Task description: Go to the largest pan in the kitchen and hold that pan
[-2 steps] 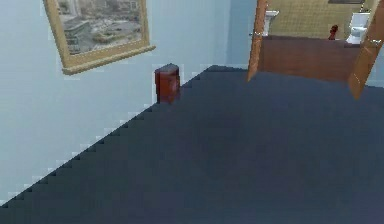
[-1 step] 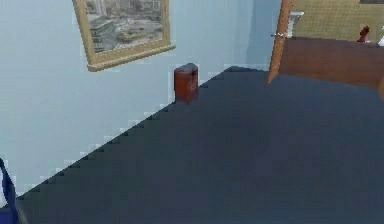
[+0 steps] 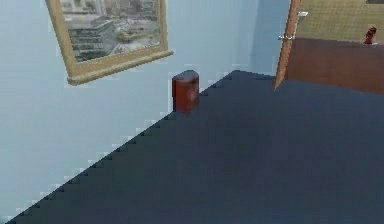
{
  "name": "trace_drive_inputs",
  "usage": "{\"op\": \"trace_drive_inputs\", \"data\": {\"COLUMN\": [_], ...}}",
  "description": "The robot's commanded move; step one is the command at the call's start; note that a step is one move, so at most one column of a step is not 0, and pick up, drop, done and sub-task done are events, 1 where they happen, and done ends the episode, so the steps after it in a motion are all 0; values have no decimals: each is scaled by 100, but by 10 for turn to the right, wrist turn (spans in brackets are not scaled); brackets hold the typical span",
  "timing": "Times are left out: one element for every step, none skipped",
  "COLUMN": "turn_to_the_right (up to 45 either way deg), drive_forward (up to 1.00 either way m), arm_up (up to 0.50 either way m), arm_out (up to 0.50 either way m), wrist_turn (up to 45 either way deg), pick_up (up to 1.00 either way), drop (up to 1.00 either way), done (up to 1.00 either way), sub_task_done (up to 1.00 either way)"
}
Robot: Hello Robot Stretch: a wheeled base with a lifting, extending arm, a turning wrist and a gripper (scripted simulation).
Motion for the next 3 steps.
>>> {"op": "trace_drive_inputs", "data": {"turn_to_the_right": [-150,0,-450], "drive_forward": [0,15,0], "arm_up": [0,0,0], "arm_out": [0,0,0], "wrist_turn": [0,0,0], "pick_up": [0,0,0], "drop": [0,0,0], "done": [0,0,0], "sub_task_done": [0,0,0]}}
